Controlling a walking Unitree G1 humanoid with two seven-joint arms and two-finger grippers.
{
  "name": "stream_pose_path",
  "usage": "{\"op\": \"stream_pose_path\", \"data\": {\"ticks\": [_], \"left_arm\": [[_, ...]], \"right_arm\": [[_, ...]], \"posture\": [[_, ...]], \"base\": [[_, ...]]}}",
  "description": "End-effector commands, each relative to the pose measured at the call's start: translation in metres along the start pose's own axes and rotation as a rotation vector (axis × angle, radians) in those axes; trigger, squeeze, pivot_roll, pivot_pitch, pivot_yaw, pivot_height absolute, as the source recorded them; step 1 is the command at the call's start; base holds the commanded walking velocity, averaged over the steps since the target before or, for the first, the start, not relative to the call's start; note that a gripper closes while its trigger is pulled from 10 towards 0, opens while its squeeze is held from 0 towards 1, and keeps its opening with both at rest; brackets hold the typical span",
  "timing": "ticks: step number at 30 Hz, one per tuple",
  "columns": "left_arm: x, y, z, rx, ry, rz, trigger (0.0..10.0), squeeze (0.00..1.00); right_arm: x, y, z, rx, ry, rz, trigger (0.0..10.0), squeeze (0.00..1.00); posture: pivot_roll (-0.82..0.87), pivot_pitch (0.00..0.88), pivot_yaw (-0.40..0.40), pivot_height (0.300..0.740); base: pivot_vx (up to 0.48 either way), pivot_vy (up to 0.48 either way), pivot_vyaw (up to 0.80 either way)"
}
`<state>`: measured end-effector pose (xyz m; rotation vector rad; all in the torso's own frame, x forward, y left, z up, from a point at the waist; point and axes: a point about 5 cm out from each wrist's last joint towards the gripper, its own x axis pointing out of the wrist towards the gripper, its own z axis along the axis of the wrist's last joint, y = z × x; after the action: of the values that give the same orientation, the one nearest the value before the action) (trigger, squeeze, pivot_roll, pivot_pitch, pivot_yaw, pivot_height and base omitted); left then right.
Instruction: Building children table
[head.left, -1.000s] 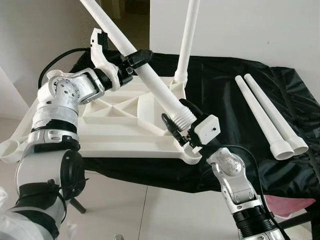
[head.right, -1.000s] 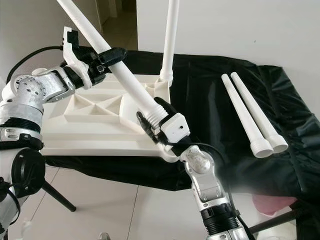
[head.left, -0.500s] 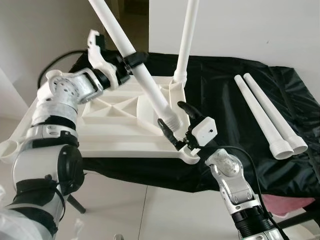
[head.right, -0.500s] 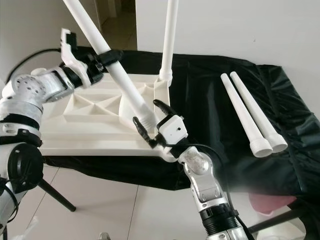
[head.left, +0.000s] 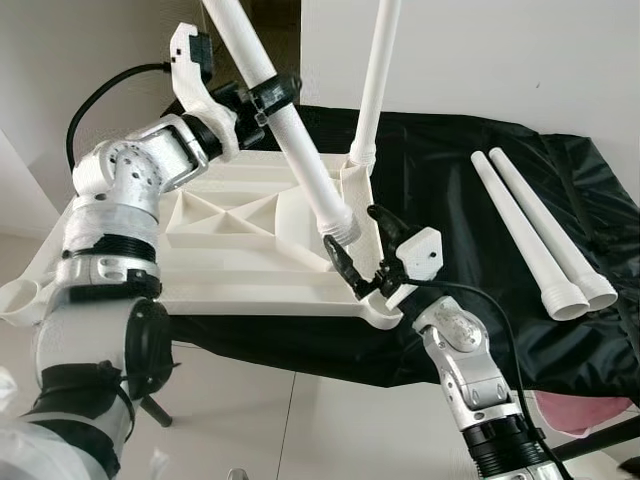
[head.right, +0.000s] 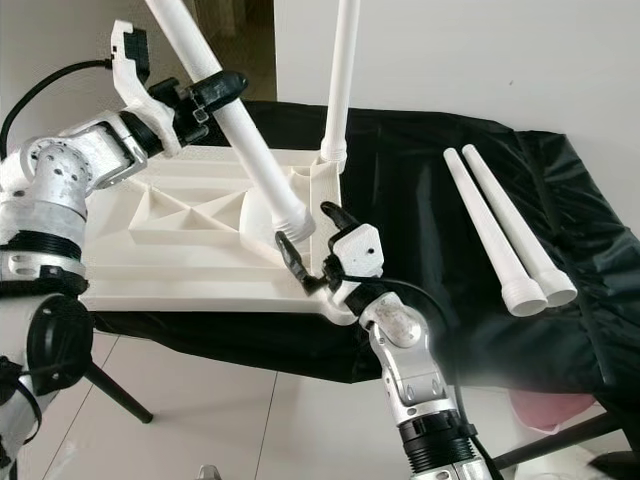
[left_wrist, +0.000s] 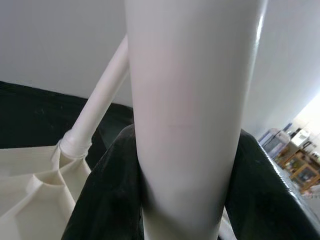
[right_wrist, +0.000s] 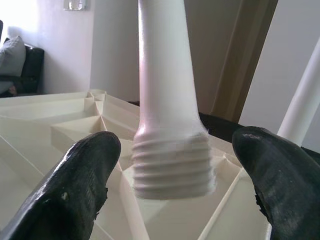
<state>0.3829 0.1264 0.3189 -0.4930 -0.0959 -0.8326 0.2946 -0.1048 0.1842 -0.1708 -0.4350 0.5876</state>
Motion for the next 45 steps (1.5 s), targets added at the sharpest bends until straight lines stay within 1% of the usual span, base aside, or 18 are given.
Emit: {"op": "stream_pose_path", "data": {"ticks": [1,2,3,7,9,10,11,13,14,15,17,21,23,24,25,31,41,45], "left_arm": [[0.001,-0.005,0.002,0.070,-0.024,0.014,10.0,0.00],[0.001,-0.006,0.001,0.107,-0.036,0.028,10.0,0.00],[0.002,-0.009,-0.001,0.137,-0.053,0.042,10.0,0.00],[0.003,-0.015,-0.006,0.171,-0.069,0.051,10.0,0.00],[0.004,-0.020,-0.013,0.246,-0.079,0.072,10.0,0.00],[0.004,-0.020,-0.013,0.246,-0.079,0.072,10.0,0.00],[0.004,-0.022,-0.017,0.290,-0.091,0.090,10.0,0.00],[0.005,-0.025,-0.021,0.305,-0.092,0.095,10.0,0.00],[0.006,-0.031,-0.025,0.343,-0.110,0.096,10.0,0.00],[0.006,-0.031,-0.025,0.343,-0.110,0.096,10.0,0.00],[0.006,-0.038,-0.026,0.370,-0.136,0.090,10.0,0.00],[0.007,-0.042,-0.029,0.366,-0.144,0.081,10.0,0.00],[0.010,-0.049,-0.041,0.363,-0.141,0.075,10.0,0.00],[0.010,-0.049,-0.041,0.363,-0.141,0.075,10.0,0.00],[0.013,-0.054,-0.049,0.374,-0.129,0.069,10.0,0.00],[0.017,-0.066,-0.059,0.413,-0.124,0.040,10.0,0.00],[0.020,-0.084,-0.070,0.438,-0.120,0.006,10.0,0.00],[0.022,-0.087,-0.071,0.438,-0.121,-0.001,10.0,0.00]], "right_arm": [[0.004,-0.002,0.004,0.002,0.000,-0.010,10.0,0.00],[0.006,-0.002,0.004,0.003,0.010,-0.018,10.0,0.00],[0.009,-0.002,0.004,-0.026,0.026,-0.026,10.0,0.00],[0.012,-0.002,0.002,-0.074,0.050,-0.033,10.0,0.00],[0.013,-0.004,-0.002,-0.062,0.078,-0.058,10.0,0.00],[0.013,-0.004,-0.002,-0.062,0.078,-0.058,10.0,0.00],[0.014,-0.005,-0.004,-0.067,0.094,-0.066,10.0,0.00],[0.015,-0.004,-0.005,-0.071,0.107,-0.062,10.0,0.00],[0.017,-0.004,-0.006,-0.076,0.119,-0.063,10.0,0.00],[0.017,-0.004,-0.006,-0.076,0.119,-0.063,10.0,0.00],[0.018,-0.003,-0.005,-0.078,0.124,-0.068,10.0,0.00],[0.019,-0.003,-0.005,-0.085,0.127,-0.071,10.0,0.00],[0.020,-0.001,-0.007,-0.074,0.135,-0.077,10.0,0.00],[0.020,-0.001,-0.007,-0.074,0.135,-0.077,10.0,0.00],[0.021,0.000,-0.008,-0.049,0.135,-0.086,10.0,0.00],[0.026,0.001,-0.008,-0.057,0.138,-0.102,10.0,0.00],[0.038,-0.005,-0.009,-0.059,0.165,-0.158,10.0,0.00],[0.041,-0.008,-0.009,-0.064,0.169,-0.173,10.0,0.00]], "posture": [[0.00,0.036,-0.002,0.740],[0.00,0.034,-0.004,0.740],[0.00,0.034,-0.006,0.740],[0.00,0.032,-0.010,0.740],[0.01,0.031,-0.016,0.740],[0.01,0.031,-0.016,0.740],[0.01,0.029,-0.017,0.740],[0.01,0.028,-0.016,0.740],[0.01,0.029,-0.017,0.740],[0.01,0.029,-0.017,0.740],[0.01,0.028,-0.017,0.740],[0.01,0.027,-0.016,0.740],[0.00,0.028,-0.017,0.740],[0.00,0.028,-0.017,0.740],[0.00,0.029,-0.017,0.740],[0.01,0.032,-0.017,0.740],[0.01,0.043,-0.010,0.740],[0.01,0.045,-0.010,0.740]], "base": [[0.000,0.000,0.00],[0.000,0.000,0.00],[0.000,0.000,0.00],[0.000,0.000,0.00],[0.000,0.000,0.00],[0.000,0.000,0.00],[0.000,0.000,0.00],[0.000,0.000,0.00],[0.000,0.000,0.00],[0.000,0.000,0.00],[0.000,0.000,0.00],[0.000,0.000,0.00],[0.000,0.000,0.00],[0.000,0.000,0.00],[0.000,0.000,0.00],[0.000,0.000,0.00],[0.000,0.000,0.00],[0.000,0.000,0.00]]}}
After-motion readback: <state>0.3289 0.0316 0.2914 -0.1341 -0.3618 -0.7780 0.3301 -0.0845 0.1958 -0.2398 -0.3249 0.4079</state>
